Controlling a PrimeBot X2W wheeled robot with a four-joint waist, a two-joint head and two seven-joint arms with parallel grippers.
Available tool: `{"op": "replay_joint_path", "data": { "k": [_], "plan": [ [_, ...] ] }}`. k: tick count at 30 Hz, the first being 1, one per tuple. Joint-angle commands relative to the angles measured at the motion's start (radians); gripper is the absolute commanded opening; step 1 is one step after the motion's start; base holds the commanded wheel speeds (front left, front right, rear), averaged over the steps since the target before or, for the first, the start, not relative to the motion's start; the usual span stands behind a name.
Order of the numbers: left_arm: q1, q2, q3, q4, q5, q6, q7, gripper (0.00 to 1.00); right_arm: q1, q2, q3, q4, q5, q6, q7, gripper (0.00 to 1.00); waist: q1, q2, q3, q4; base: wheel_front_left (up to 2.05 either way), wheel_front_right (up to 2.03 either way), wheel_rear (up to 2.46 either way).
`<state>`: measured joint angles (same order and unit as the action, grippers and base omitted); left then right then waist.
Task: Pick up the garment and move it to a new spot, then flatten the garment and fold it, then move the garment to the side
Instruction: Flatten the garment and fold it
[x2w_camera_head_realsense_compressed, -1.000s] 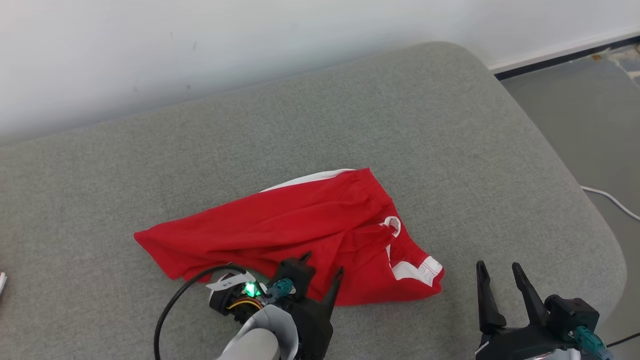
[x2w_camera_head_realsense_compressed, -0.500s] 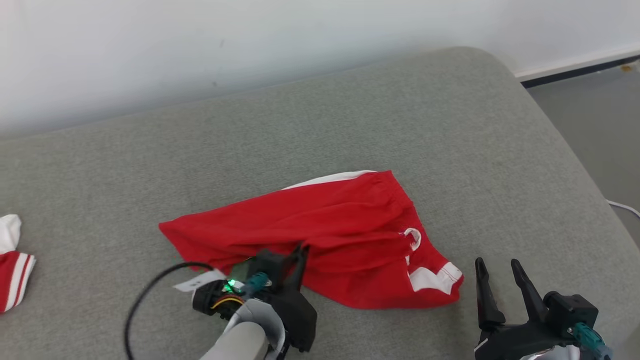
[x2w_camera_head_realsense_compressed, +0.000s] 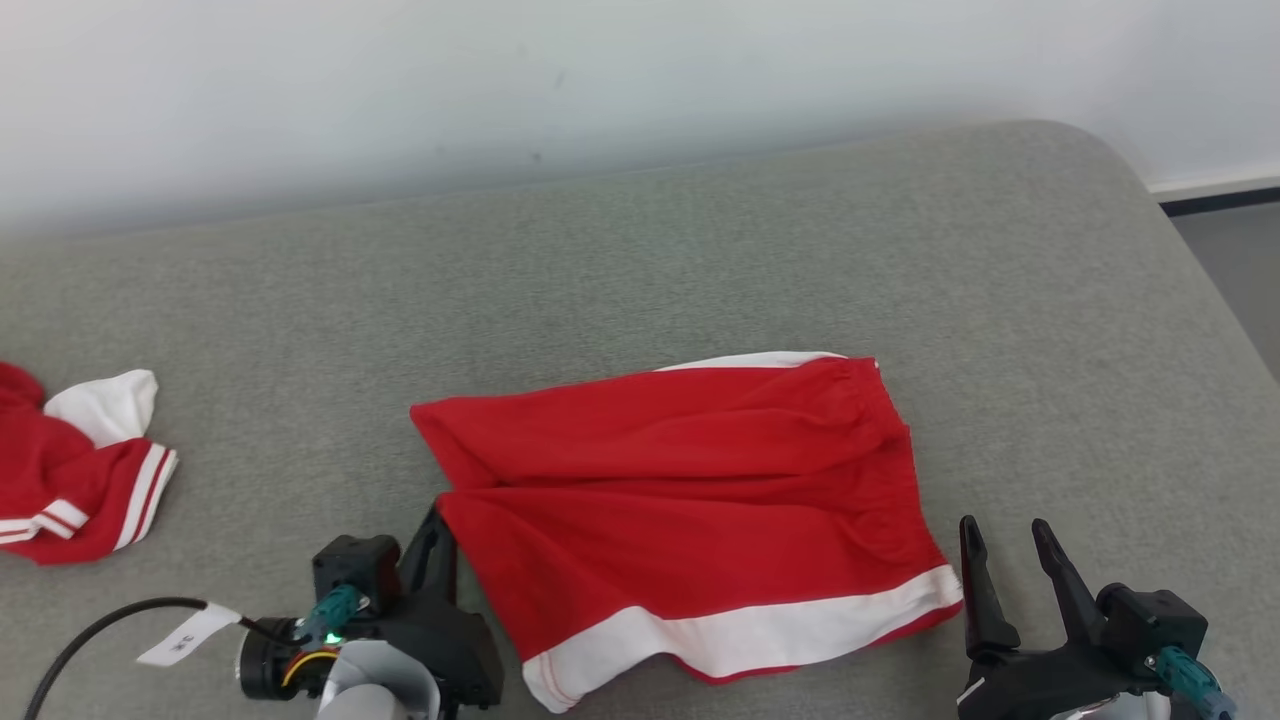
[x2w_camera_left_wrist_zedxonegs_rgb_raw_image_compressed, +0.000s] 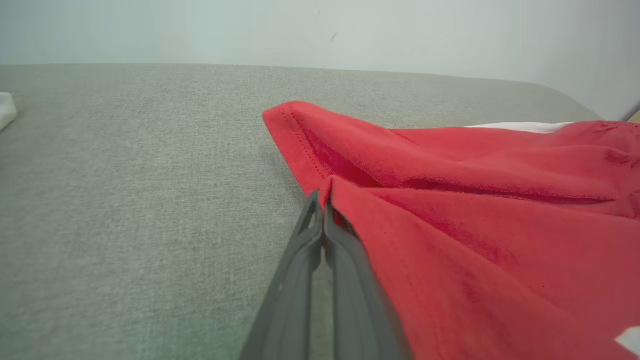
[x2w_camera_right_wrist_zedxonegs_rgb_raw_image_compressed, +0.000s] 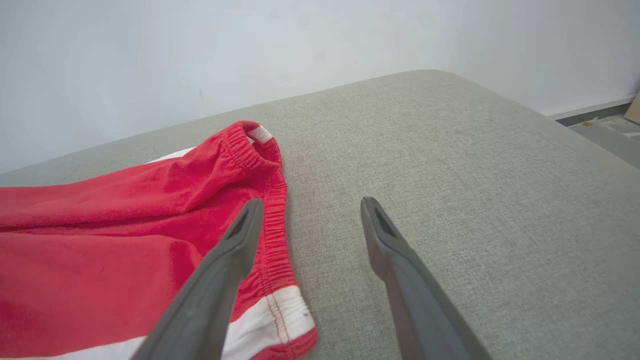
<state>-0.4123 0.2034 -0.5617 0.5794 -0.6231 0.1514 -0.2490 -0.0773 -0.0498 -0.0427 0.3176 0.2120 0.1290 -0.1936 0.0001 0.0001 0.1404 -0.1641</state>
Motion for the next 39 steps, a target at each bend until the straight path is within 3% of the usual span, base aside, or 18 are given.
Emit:
{"op": "replay_joint_path", "data": {
  "k": [1, 5, 6, 7, 17, 28, 39],
  "plan": [
    [0.014, 0.009, 0.006, -0.006, -0.009, 0.007, 0.001, 0.0, 0.008, -0.001, 0.0, -0.002, -0.006, 0.003, 0.002, 1.0, -0.0001, -0.0001, -0.002, 0.023, 0.0, 0.0, 0.0],
    [0.038, 0.038, 0.015, -0.033, -0.019, 0.023, 0.019, 0.03, 0.013, -0.001, -0.004, -0.009, -0.011, 0.003, 0.008, 1.0, -0.0001, -0.0001, -0.006, 0.053, 0.0, 0.0, 0.0],
    [0.041, 0.043, 0.014, -0.033, -0.016, 0.025, 0.023, 0.28, 0.013, -0.001, -0.005, -0.01, -0.011, 0.003, 0.01, 1.0, -0.0001, -0.0001, -0.007, 0.058, 0.0, 0.0, 0.0],
    [0.044, 0.046, 0.015, -0.034, -0.017, 0.03, 0.027, 1.0, 0.014, -0.001, -0.005, -0.011, -0.012, 0.003, 0.012, 1.0, -0.0001, -0.0001, -0.007, 0.063, 0.0, 0.0, 0.0],
    [0.117, 0.088, 0.072, -0.093, -0.07, 0.078, 0.046, 1.0, 0.022, 0.0, -0.019, -0.06, -0.009, 0.003, 0.081, 1.0, -0.0001, -0.0001, -0.019, 0.095, 0.0, 0.0, 0.0],
    [0.307, 0.048, 0.068, -0.351, -0.241, 0.005, 0.155, 1.0, 0.112, -0.001, -0.016, -0.243, 0.014, 0.003, 0.338, 1.0, -0.0001, -0.0001, -0.013, 0.113, 0.0, 0.0, 0.0],
    [0.368, 0.05, -0.001, -0.414, -0.347, -0.001, 0.381, 1.0, 0.145, -0.001, -0.027, -0.332, 0.013, 0.003, 0.403, 1.0, -0.0001, -0.0001, -0.013, 0.121, 0.0, 0.0, 0.0]
  ]
}}
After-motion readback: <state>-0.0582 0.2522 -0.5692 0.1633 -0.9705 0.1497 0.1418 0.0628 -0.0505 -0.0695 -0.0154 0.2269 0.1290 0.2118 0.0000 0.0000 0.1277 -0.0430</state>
